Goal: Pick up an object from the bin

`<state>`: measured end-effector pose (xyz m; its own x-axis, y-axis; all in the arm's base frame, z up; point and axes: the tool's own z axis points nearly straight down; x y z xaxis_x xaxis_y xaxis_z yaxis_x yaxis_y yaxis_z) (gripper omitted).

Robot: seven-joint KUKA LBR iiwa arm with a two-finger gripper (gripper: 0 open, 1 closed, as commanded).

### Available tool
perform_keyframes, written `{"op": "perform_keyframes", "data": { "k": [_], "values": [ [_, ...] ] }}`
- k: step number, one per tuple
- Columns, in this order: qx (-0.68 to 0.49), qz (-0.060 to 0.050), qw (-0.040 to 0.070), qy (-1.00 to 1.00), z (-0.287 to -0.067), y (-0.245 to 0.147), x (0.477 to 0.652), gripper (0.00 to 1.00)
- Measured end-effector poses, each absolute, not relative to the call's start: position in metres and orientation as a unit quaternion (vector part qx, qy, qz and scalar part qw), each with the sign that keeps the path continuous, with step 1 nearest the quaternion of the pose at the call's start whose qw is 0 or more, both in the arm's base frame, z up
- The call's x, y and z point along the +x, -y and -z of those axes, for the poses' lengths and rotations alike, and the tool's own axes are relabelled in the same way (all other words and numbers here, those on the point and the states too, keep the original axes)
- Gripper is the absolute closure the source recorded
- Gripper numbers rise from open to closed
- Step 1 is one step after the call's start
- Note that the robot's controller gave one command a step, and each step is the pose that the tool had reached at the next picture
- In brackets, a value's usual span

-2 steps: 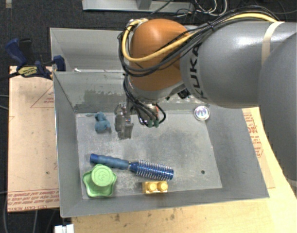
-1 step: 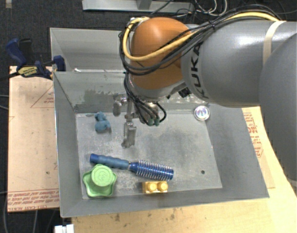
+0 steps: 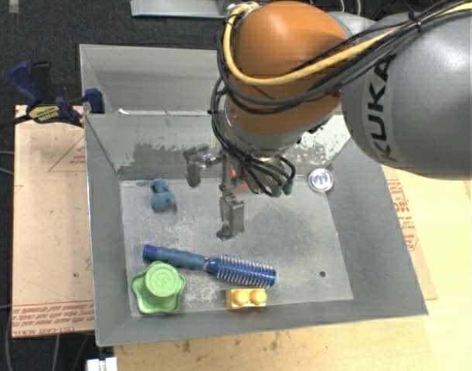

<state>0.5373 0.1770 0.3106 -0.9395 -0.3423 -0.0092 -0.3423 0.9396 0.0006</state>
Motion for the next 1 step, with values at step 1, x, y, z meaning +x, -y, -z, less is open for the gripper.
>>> {"op": "perform_keyframes", "data": {
  "k": [1],
  "values": [
    [-0.203, 0.000, -0.005, -0.979, -0.2120, -0.1359, 0.5009, 0.00]
  ]
}}
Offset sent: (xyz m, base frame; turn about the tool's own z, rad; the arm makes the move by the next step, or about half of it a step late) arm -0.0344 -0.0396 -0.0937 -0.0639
